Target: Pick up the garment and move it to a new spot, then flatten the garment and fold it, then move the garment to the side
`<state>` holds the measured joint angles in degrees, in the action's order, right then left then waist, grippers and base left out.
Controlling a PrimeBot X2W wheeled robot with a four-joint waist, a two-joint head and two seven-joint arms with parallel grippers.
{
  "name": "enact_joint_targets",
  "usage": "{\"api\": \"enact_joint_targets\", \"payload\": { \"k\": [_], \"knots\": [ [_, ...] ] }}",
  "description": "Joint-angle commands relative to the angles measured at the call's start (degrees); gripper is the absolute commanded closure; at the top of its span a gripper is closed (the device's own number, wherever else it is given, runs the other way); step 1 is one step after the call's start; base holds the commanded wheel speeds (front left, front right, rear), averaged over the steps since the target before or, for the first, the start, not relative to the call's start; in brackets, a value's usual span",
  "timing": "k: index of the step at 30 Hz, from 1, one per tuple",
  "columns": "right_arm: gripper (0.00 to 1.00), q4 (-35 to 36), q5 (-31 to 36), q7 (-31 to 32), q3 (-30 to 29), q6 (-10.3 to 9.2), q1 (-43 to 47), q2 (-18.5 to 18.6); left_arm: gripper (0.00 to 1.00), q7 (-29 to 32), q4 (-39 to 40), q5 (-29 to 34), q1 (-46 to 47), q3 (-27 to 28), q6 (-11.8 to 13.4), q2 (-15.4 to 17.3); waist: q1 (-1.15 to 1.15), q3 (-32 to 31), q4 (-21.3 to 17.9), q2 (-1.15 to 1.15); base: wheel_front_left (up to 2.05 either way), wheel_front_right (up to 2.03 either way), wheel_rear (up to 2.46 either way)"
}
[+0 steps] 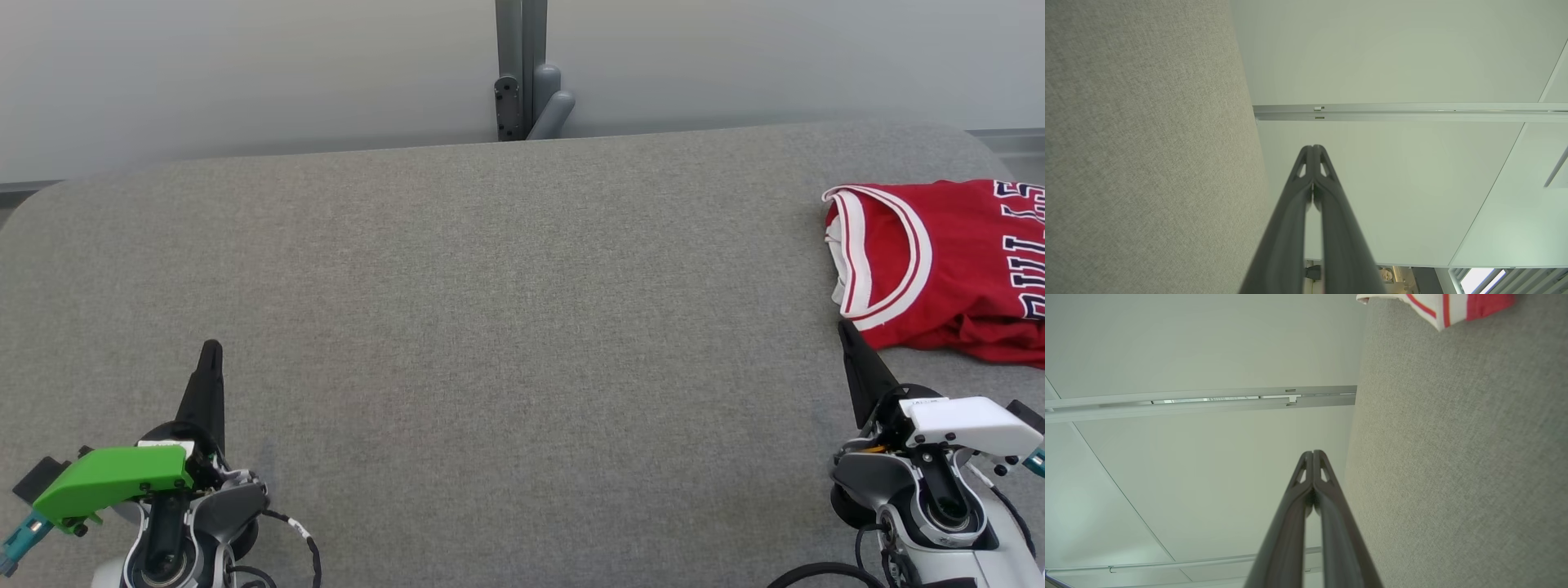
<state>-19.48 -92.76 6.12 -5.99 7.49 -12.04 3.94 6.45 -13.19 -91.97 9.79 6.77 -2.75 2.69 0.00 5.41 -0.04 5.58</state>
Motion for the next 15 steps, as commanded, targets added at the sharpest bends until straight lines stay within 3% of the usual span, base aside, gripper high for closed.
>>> {"api": "enact_joint_targets", "payload": {
  "k": [1, 15],
  "knots": [
    [1.00, 0.0, -0.5, -0.2, 0.1, 0.00, 0.0, 0.2, 1.00, 0.0, 0.1, 0.1, 0.6, 0.1, 0.1, 0.4, 0.00, 0.0, 0.0, 0.00, 0.00, 0.00, 0.00],
    [1.00, 0.0, -0.6, -0.4, 0.3, 0.00, 0.1, 0.4, 1.00, 0.0, 0.1, 0.1, 0.6, 0.1, 0.1, 0.4, 0.00, 0.0, 0.0, 0.00, 0.00, 0.00, 0.00]
  ]
}}
